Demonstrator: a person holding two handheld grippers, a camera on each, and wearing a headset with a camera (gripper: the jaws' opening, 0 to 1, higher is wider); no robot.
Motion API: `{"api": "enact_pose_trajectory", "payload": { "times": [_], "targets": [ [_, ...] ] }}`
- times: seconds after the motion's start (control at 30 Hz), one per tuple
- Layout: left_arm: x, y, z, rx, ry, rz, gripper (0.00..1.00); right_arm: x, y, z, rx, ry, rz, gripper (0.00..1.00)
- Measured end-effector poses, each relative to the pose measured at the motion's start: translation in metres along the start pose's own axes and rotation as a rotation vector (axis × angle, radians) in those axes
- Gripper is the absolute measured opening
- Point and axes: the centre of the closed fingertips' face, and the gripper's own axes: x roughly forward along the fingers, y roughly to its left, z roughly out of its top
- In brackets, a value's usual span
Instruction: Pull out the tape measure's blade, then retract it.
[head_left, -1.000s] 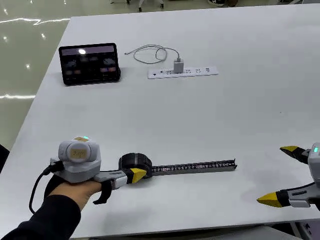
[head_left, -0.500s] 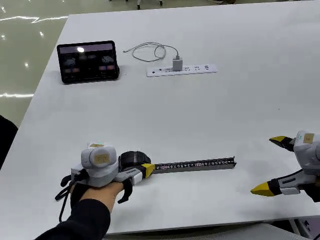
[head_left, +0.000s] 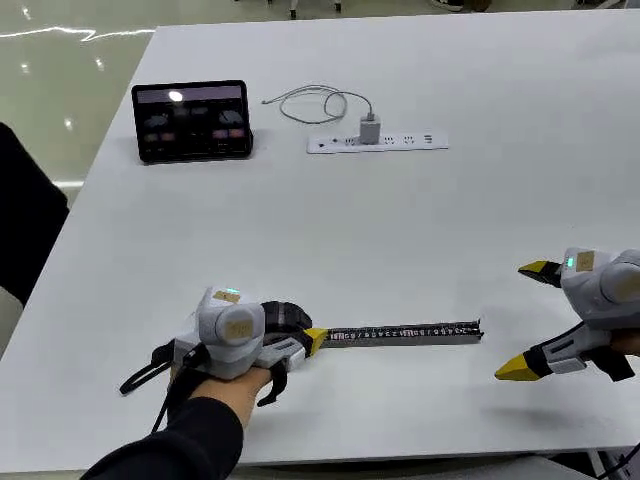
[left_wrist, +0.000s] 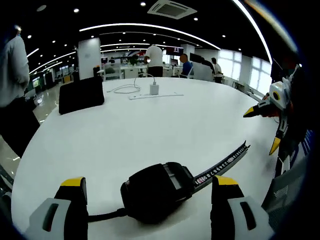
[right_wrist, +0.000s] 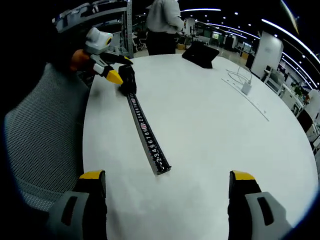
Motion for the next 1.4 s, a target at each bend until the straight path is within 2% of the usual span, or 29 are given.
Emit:
{"api": "enact_pose_trajectory", "payload": {
  "times": [0.03,0.17,0.2,0.27,0.3,0.53,0.67,0.9,1.1,1.4],
  "targets": [
    [0.001,-0.001,-0.002,-0.020,0.007,-0.008,1.00,0.003,0.000,0.002,-0.016,0.008,0.013,0.97],
    [0.001,-0.002,-0.001,-0.019,0.000,-0.011,1.00,0.010,-0.003,0.006,-0.064,0.030,0.039,0.96],
    [0.002,-0.003,-0.002,-0.023,0.002,-0.014,1.00,0.012,-0.004,0.006,-0.103,0.046,0.053,0.94],
    [0.003,-0.005,-0.003,-0.026,-0.001,-0.025,1.00,0.017,-0.004,0.008,-0.135,0.058,0.066,0.90],
    [0.003,-0.005,-0.002,-0.021,-0.005,-0.027,1.00,0.019,-0.001,0.008,-0.145,0.062,0.089,0.89],
    [0.003,-0.006,-0.001,-0.037,-0.010,-0.034,1.00,0.031,0.000,0.006,-0.190,0.097,0.131,0.78],
    [0.003,-0.009,-0.003,-0.028,0.001,-0.038,1.00,0.035,0.004,0.000,-0.228,0.118,0.154,0.66],
    [0.004,-0.016,-0.006,-0.034,0.013,-0.060,1.00,0.042,0.007,-0.011,-0.240,0.147,0.193,0.39],
    [0.004,-0.017,-0.007,-0.029,0.016,-0.063,1.00,0.042,0.008,-0.014,-0.239,0.153,0.215,0.26],
    [0.005,-0.018,-0.005,-0.032,-0.002,-0.070,1.00,0.049,0.011,-0.022,-0.249,0.183,0.250,0.16]
  ]
}}
